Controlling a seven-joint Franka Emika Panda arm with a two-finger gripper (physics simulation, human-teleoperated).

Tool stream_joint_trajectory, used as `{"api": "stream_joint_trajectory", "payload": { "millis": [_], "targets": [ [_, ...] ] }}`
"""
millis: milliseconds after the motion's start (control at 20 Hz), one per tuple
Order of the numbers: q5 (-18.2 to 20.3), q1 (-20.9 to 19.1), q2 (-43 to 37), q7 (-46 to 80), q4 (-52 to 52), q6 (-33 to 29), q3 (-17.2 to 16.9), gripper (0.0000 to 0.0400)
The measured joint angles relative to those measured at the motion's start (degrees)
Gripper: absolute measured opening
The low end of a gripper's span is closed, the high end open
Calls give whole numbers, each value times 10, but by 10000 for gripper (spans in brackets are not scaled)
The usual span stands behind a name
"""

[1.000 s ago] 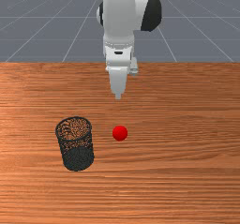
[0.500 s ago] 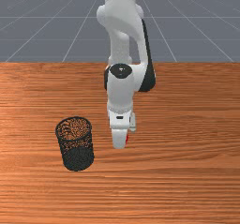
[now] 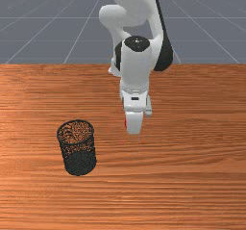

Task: Put the ball into the container

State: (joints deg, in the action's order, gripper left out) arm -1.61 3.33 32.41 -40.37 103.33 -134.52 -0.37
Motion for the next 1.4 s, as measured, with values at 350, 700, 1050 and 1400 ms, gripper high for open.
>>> {"api": "stream_joint_trajectory", "payload": {
  "millis": [350,700,1050,1400],
  "targets": [
    [3,-6,-102,-18,-76,166,-1,279],
    [4,-11,-25,-18,-55,64,-2,279],
    [1,-12,-75,-21,-79,135,-5,279],
    [-7,-22,-76,-39,-87,146,-13,279]
  ]
}}
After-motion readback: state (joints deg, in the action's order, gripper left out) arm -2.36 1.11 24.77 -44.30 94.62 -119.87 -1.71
